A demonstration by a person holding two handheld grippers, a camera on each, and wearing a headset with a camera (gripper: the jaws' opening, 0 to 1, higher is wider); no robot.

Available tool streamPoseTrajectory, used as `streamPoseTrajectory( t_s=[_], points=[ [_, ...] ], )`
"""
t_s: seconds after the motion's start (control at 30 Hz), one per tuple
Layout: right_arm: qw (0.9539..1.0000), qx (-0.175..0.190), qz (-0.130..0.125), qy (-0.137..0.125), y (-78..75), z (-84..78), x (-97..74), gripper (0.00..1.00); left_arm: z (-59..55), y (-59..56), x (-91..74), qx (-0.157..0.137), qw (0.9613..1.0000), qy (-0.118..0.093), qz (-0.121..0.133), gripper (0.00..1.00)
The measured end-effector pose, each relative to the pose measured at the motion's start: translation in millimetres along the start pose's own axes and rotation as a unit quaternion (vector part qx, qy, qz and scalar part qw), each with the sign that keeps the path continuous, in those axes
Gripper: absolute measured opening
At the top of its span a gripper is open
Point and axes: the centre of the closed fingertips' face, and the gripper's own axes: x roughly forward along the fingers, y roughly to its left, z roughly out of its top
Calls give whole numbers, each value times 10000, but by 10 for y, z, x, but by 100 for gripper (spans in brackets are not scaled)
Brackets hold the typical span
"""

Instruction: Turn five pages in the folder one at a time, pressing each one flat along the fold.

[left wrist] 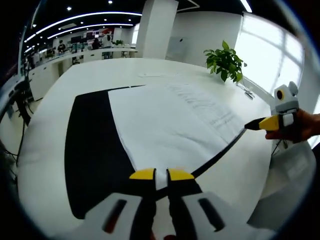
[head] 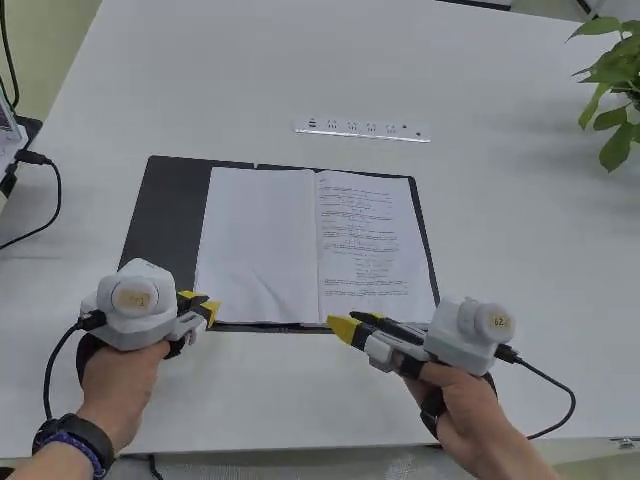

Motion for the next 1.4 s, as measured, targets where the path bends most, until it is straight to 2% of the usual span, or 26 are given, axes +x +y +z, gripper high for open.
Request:
streamPoseTrajectory(
  t_s=[0.07,0.13,0.23,0.53,0.7,0.9,1.1,1.2,1.4],
  points=[
    [10000,2,-6,21,2,-18,0,32,-67,-23,12,-198,9998,77,-67,5],
    [10000,8,3,37,5,-36,5,31,-94,-44,2,-151,9998,82,-69,5],
    [10000,-18,-4,85,7,-66,15,28,-88,-27,-26,-127,9999,44,45,0],
    [9998,-115,102,149,50,-51,144,20,-77,-23,-38,-415,9991,-33,91,0],
    [9994,-176,190,210,72,-45,248,17,-80,-16,-40,-442,9990,-16,65,0],
    [9995,-148,217,151,38,95,395,17,-84,-18,-40,-332,9994,16,106,0],
    [9995,-175,218,115,-63,256,513,17,-85,-1,-29,-295,9995,30,89,0],
    [9995,-213,205,103,-112,335,564,17,-83,-7,-23,-93,9999,85,115,0],
    [9994,-273,195,79,-230,499,686,17,-79,-5,-26,-57,9998,117,120,0]
  ],
)
